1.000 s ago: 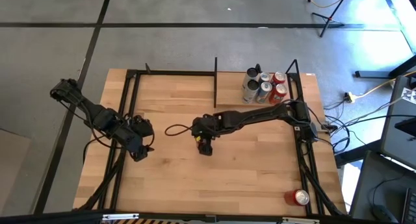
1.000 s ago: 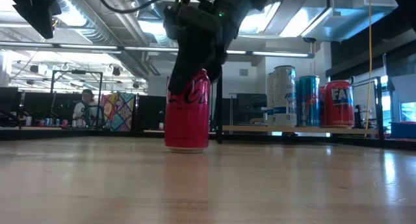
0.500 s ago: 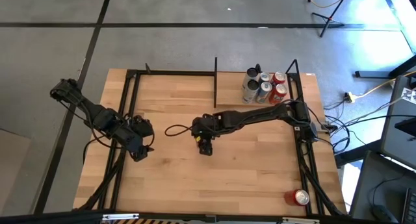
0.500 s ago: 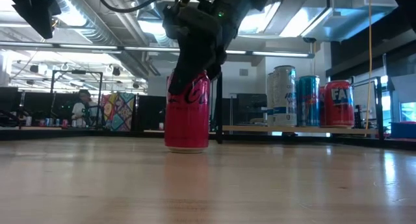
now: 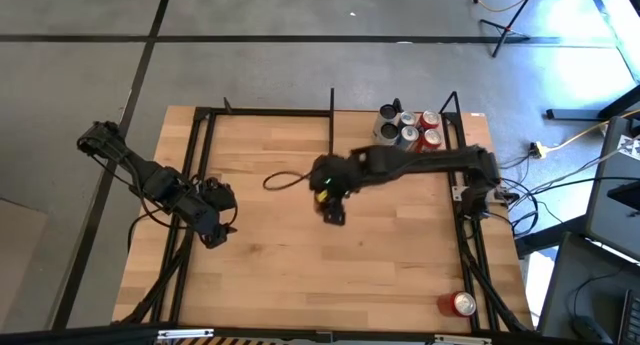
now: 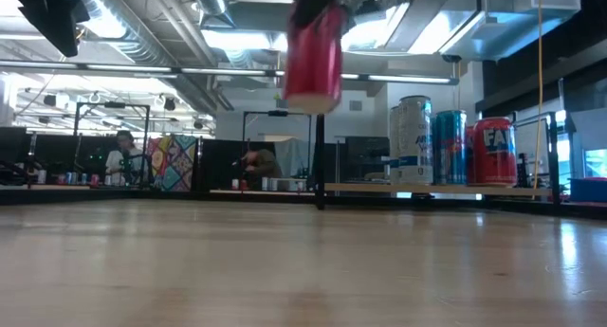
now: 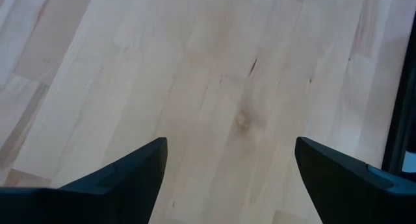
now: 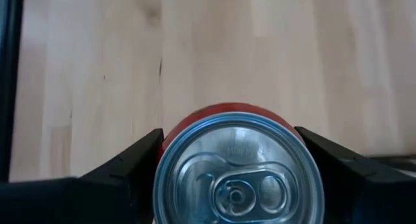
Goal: Place canned beverage on shelf
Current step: Put the top red soda can on the shelf, then put the red soda can on the shelf aligned with the other red soda can
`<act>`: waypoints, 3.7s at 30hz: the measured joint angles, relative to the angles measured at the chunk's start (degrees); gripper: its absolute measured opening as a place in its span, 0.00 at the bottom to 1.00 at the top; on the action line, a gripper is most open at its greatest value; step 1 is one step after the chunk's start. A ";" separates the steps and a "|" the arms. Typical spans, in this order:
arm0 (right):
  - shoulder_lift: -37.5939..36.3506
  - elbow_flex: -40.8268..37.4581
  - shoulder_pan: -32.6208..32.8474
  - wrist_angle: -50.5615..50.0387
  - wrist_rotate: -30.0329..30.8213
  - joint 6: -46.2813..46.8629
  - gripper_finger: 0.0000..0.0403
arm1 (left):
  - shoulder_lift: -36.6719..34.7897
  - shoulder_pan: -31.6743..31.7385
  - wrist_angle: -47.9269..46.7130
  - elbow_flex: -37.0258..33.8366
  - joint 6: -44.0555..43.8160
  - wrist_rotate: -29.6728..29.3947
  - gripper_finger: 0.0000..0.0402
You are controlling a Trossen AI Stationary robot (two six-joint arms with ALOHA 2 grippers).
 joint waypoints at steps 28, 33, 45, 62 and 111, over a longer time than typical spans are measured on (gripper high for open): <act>-10.00 -10.05 -35.82 -1.59 -7.02 -29.54 0.69 | 0.00 0.06 0.17 0.00 -0.02 -12.01 0.81; -9.95 -15.45 -36.70 4.76 -7.64 -31.13 0.69 | 0.00 0.06 0.16 0.00 -0.03 -12.12 0.81; -9.44 -25.11 -37.80 14.31 -7.98 -28.90 0.69 | 0.00 0.06 0.18 0.00 -0.09 -12.05 0.81; -9.46 -27.88 -37.71 16.78 -7.05 -28.84 0.69 | 0.02 0.06 0.18 0.00 -0.07 -11.74 0.81; -22.21 -12.93 36.56 -33.23 6.24 51.98 0.79 | 2.14 0.06 23.54 0.00 4.71 -12.09 0.81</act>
